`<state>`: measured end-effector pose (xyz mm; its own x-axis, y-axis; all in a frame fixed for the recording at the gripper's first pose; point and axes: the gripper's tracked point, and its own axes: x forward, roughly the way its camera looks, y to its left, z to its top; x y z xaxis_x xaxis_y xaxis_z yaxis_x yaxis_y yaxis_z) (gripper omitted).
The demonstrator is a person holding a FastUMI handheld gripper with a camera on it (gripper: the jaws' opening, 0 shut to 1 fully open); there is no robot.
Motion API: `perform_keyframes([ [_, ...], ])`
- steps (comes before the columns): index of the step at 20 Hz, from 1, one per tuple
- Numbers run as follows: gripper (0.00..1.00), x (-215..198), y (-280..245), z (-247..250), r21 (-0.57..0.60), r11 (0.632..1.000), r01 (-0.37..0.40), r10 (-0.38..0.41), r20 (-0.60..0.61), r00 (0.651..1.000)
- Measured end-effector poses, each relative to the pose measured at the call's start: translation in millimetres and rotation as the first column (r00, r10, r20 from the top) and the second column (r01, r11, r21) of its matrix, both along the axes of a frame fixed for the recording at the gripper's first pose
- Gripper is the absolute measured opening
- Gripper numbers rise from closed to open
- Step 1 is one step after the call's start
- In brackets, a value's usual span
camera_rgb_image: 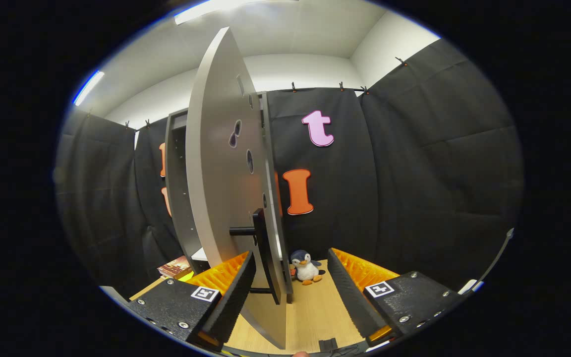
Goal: Open the shoe cabinet door, grab the shoes and put them into the shoe cabinet, then close the shoe cabinet door.
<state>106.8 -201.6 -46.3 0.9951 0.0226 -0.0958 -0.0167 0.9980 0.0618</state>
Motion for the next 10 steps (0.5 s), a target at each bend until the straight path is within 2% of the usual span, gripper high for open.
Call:
perform_keyframes([
  [10,0.92,7,63,-3,0.010,0.994,-0.109,0.109,0.004,0.994],
])
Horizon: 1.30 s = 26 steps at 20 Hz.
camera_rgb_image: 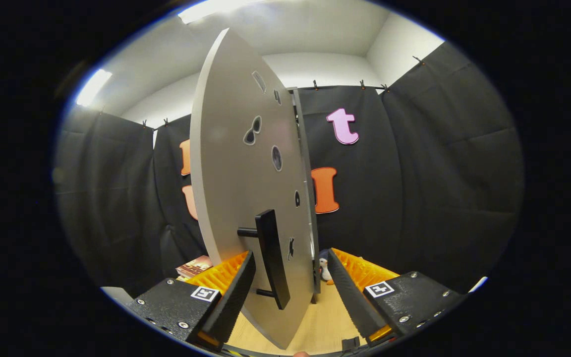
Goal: Open the shoe cabinet door, grab the shoes and put them into the shoe cabinet, then close the shoe cabinet door.
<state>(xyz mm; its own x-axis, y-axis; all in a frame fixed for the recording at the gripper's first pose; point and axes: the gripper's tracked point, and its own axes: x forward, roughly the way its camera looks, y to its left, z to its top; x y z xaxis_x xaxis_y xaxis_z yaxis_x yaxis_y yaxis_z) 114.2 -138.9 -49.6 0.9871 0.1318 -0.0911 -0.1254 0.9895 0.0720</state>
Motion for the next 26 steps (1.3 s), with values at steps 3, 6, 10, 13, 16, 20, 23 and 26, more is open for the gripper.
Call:
perform_keyframes([
  [3,0.92,4,4,1,0.007,0.999,-0.031,0.031,-0.001,1.000],
  [6,0.92,4,7,0,0.020,0.998,-0.056,0.056,-0.008,0.998],
  [10,0.92,4,9,2,0.018,0.997,-0.081,0.081,-0.012,0.997],
  [13,0.92,4,12,1,0.021,0.995,-0.100,0.100,-0.011,0.995],
  [16,0.92,4,15,0,0.018,0.992,-0.122,0.123,-0.012,0.992],
  [20,0.92,7,24,-6,0.022,0.986,-0.165,0.165,-0.013,0.986],
  [23,0.92,12,29,-10,0.014,0.980,-0.200,0.200,-0.003,0.980],
  [26,0.94,21,38,-10,0.036,0.977,-0.209,0.209,0.007,0.978],
])
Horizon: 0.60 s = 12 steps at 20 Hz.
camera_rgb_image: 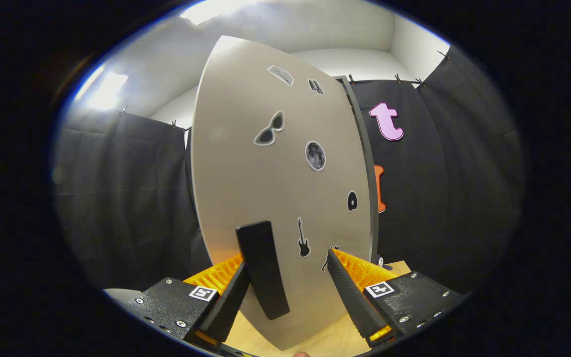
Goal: Open the shoe cabinet door, grab the shoes and put them into the shoe cabinet, then close the shoe cabinet door.
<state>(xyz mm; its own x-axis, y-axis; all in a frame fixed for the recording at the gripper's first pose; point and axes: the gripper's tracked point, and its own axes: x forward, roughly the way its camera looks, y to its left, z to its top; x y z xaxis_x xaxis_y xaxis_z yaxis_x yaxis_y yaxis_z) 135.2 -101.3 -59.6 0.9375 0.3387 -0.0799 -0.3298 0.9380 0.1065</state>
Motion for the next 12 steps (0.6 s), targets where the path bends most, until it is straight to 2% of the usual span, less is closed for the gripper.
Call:
perform_keyframes([
  [3,0.98,-0.3,-1.4,-3.4,-0.020,1.000,-0.014,0.014,0.004,1.000],
  [12,0.97,0.7,5.2,-7.9,-0.032,0.999,-0.042,0.042,-0.005,0.999],
])
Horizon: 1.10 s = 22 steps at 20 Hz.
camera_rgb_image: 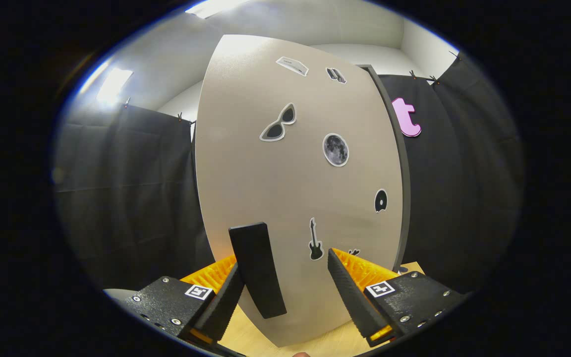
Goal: Open the shoe cabinet door, grab the shoes and put them into the shoe cabinet, then close the shoe cabinet door.
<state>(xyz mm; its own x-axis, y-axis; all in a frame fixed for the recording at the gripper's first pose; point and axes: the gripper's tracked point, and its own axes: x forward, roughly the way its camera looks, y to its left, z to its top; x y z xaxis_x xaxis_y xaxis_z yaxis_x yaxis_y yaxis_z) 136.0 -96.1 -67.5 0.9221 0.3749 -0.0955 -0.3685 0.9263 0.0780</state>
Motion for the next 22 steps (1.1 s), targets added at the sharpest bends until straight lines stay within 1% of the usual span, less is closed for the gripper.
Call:
perform_keyframes([
  [4,0.94,1,3,-2,-0.030,0.999,-0.014,0.014,0.001,1.000],
  [6,0.94,0,2,-4,-0.034,0.999,-0.008,0.007,-0.016,1.000],
  [8,0.94,2,3,-4,-0.002,1.000,0.009,-0.009,-0.020,1.000],
  [10,0.94,3,-1,-8,-0.002,1.000,0.031,-0.031,-0.024,0.999],
  [12,0.98,3,-4,-8,-0.007,0.999,0.049,-0.049,-0.019,0.999],
  [22,0.97,13,-5,-12,-0.029,0.988,0.153,-0.154,-0.008,0.988],
])
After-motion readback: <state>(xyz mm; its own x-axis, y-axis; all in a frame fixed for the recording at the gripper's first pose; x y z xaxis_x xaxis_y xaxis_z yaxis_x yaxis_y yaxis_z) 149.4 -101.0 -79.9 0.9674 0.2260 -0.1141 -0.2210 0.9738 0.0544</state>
